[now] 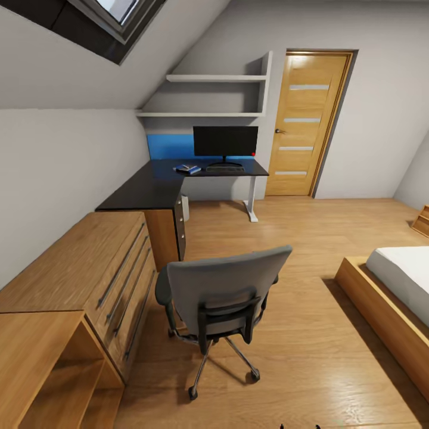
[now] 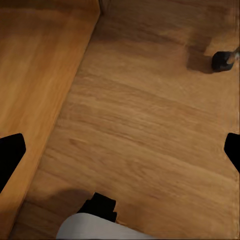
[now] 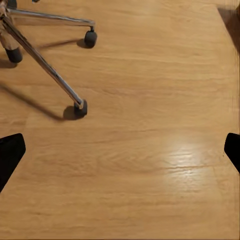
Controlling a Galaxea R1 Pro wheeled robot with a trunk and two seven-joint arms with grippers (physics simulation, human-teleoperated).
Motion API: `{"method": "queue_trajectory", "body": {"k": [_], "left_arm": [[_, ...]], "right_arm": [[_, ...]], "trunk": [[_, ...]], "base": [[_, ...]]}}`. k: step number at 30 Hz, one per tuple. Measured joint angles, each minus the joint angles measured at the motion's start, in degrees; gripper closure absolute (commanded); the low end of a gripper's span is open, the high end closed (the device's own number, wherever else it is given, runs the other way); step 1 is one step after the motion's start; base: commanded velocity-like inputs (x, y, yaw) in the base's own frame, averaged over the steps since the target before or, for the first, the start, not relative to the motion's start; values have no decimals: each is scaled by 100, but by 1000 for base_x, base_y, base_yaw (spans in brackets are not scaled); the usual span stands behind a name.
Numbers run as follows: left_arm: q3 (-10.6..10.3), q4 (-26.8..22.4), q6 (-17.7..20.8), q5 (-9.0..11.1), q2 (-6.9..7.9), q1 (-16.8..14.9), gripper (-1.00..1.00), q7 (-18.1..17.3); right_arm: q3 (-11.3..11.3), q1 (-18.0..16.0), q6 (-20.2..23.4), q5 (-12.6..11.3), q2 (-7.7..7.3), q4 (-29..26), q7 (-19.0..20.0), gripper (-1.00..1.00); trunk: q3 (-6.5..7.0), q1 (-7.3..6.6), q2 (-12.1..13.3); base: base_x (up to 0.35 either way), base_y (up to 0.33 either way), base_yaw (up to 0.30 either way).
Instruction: In the bedroom, organize the workspace by keeping the computer under the desk, ensuring the monitor is on the desk, placing the keyboard on the desk next to the monitor, placing the mouse on the desk next to the keyboard, moving the folder from the swivel chair onto the desk next to the mouse, stacking the notebook on top of the folder with the pen on top of the notebook, and positioning the swivel chair next to the desk.
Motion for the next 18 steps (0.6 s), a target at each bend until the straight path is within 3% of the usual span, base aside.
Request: {"method": "queue_trajectory", "body": {"k": [1,3,6,10,12,14,15,18], "left_arm": [[2,-109,391,-11,0,-188,-100,90],[12,-202,772,-17,0,-382,-100,155],[9,-411,1622,-49,-21,-977,-100,234],[12,-511,2143,-61,-50,-1630,-100,259],[15,-533,2494,-49,-58,-2292,-100,265],[16,-534,2642,-33,-60,-2607,-100,261],[15,-535,2810,-7,-120,-2898,-100,258],[17,-535,2864,1,-173,-3112,-100,260]], "right_arm": [[0,-191,293,-82,-3,-108,-2,-100],[-5,-418,556,-154,-5,-178,-4,-100],[0,-1142,1080,-254,-2,-243,-7,-100],[-4,-1838,1497,-291,-8,-248,-5,-100],[-32,-2597,1891,-321,-48,-233,-6,-100],[-58,-2844,2029,-381,-81,-231,-6,-100],[-65,-3103,2164,-606,-97,-231,0,-100],[-78,-3205,2202,-733,-106,-194,2,-100]], "trunk": [[-18,22,-40],[-55,66,-121],[-108,131,-241],[-180,219,-401],[-217,263,-481],[-253,307,-562],[-270,329,-602],[-325,395,-722]], "base": [[0,0,0],[0,0,0],[0,0,0],[0,0,0],[0,0,0],[0,0,0],[0,0,0],[0,0,0]]}}
